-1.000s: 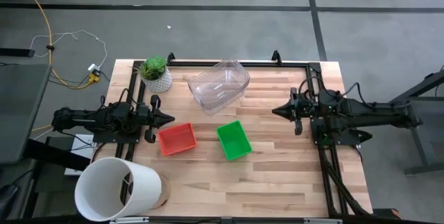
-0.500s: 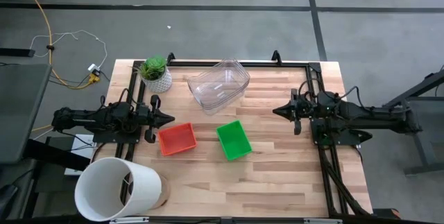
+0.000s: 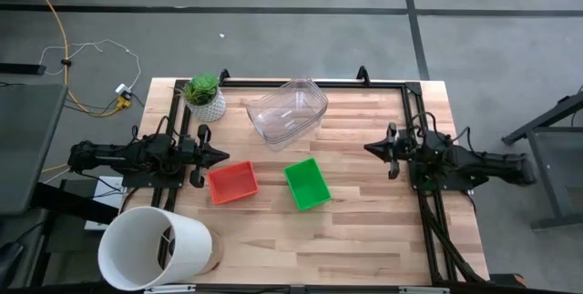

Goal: Stack baskets by color
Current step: Return to Home Position

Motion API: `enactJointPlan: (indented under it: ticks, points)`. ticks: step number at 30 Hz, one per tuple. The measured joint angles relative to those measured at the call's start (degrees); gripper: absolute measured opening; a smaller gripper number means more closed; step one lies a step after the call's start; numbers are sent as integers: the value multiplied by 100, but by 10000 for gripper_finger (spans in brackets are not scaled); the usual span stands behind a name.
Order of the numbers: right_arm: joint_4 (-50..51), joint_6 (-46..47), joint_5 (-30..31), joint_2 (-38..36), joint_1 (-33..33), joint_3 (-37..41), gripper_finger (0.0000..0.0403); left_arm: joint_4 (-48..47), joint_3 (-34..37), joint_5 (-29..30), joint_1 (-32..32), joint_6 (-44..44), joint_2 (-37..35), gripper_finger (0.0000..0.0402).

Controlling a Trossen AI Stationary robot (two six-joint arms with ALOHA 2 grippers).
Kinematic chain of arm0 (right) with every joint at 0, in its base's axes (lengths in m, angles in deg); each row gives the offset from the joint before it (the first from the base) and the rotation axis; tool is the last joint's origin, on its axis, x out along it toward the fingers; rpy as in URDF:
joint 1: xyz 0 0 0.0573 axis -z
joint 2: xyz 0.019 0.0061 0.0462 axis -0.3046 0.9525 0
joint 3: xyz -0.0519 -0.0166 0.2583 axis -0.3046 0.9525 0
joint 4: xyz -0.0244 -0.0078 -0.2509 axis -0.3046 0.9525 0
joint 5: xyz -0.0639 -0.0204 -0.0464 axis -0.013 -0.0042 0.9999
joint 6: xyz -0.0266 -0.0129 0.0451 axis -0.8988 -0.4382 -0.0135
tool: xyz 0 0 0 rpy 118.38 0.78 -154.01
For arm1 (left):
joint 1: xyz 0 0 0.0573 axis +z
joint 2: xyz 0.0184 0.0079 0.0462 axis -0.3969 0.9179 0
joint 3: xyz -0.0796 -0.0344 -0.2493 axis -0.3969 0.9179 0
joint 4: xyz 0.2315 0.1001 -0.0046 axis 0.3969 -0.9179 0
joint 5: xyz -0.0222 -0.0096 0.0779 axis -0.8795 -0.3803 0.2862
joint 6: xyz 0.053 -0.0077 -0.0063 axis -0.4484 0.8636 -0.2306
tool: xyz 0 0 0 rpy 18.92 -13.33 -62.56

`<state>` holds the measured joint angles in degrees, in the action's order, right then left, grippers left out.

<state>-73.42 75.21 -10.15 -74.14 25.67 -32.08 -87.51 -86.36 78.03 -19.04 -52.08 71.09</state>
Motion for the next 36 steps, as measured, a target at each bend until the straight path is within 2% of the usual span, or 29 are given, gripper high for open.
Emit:
enactJointPlan:
  ticks: [5, 11, 22, 36]
  points:
    - [266, -211, 204, -306, -279, 0, 0, 1, 0, 2, 0, 0, -2, 1]
    - [201, -865, 759, -142, -686, 2, 0, 0, 0, 0, 0, 0, -2, 1]
    - [199, -903, 768, 241, -799, 2, 0, 0, 0, 2, 0, 0, -2, 1]
    - [200, -901, 750, 278, -799, 4, 0, 1, 0, 0, 2, 0, -2, 1]
